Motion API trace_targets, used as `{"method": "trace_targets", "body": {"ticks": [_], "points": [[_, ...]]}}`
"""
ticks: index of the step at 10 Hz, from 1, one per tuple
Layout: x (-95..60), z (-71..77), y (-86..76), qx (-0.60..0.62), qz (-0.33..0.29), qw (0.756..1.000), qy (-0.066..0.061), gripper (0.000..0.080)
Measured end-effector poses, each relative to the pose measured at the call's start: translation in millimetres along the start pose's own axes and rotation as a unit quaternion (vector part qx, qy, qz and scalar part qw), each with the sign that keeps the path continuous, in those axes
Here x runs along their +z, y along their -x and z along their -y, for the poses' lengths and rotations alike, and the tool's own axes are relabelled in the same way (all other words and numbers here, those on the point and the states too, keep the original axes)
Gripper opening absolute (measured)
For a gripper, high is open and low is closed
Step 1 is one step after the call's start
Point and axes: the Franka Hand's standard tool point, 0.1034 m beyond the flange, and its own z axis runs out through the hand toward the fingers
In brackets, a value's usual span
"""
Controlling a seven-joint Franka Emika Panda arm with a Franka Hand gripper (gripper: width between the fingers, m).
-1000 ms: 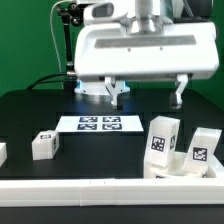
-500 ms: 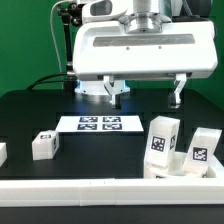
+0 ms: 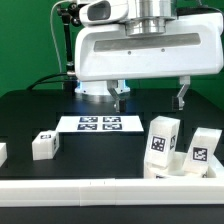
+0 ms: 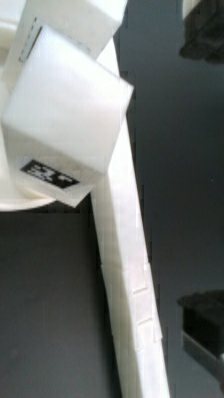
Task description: Assemble stool
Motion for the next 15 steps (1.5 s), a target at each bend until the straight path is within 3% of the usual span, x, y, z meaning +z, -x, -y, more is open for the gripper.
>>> {"method": "trace_targets", "body": {"ticks": [1, 3, 5, 8, 12, 15], "points": [[0.4, -0.3, 5.3, 0.001, 0.034, 0.999, 0.000, 0.0649], [0.6, -0.6, 1.8, 0.003, 0.026, 1.000, 0.000, 0.0649], [2.1, -0.4, 4.6, 0.105, 0.031, 0.994, 0.005, 0.0649], [2.3, 0.0, 4.7, 0.156, 0.031, 0.987, 0.005, 0.0649], [11.1, -7.4, 7.1, 0.315, 0.045, 0.948, 0.020, 0.0649], [19.6, 6.9, 14.7, 0.317, 0.051, 0.947, 0.025, 0.0649]]}}
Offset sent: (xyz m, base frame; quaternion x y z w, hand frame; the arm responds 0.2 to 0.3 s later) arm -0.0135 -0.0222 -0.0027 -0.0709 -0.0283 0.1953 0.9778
